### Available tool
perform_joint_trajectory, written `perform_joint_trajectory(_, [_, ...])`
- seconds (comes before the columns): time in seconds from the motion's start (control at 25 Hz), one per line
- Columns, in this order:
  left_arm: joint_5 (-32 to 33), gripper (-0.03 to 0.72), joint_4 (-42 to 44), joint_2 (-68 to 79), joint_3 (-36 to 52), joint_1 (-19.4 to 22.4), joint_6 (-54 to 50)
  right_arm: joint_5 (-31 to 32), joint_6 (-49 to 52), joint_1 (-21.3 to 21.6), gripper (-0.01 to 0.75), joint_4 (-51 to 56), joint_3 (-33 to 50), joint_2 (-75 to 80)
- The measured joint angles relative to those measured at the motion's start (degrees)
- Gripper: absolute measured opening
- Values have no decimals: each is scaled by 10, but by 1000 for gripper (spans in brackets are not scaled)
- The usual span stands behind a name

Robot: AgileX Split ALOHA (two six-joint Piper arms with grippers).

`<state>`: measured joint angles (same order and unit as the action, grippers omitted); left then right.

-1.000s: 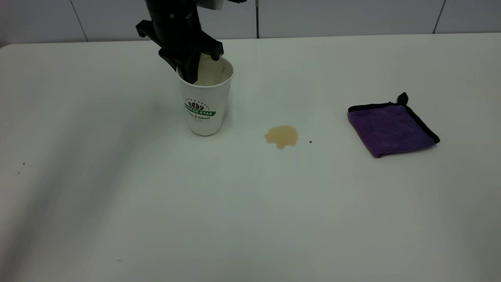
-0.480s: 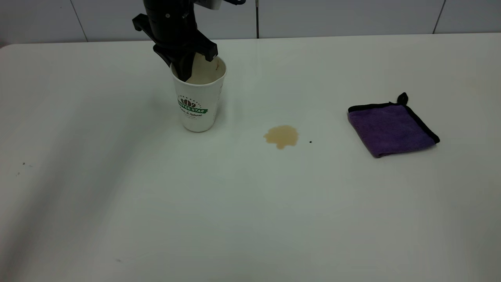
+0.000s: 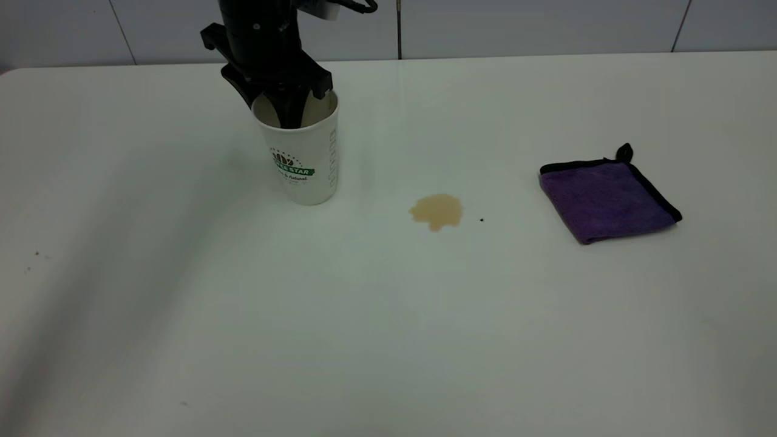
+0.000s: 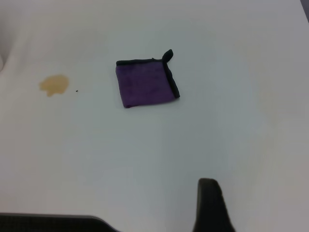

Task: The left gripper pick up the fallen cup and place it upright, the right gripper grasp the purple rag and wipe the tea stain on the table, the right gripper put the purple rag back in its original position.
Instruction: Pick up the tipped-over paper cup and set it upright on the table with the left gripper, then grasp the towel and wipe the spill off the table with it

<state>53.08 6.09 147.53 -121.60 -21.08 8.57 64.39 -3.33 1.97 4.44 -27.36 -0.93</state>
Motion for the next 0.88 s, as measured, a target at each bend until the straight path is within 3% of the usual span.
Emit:
perform_joint_trajectory(0.16, [21,457,0,-27,1,0,0,0,0,0,521,0,0,0])
perform_joint_trajectory(0.64, [135,460,5,-187,1,-8,0,0,0,0,521,0,0,0])
perform_joint_trajectory(0.88, [137,460,6,-292,2,-29,0,0,0,0,521,0,0,0])
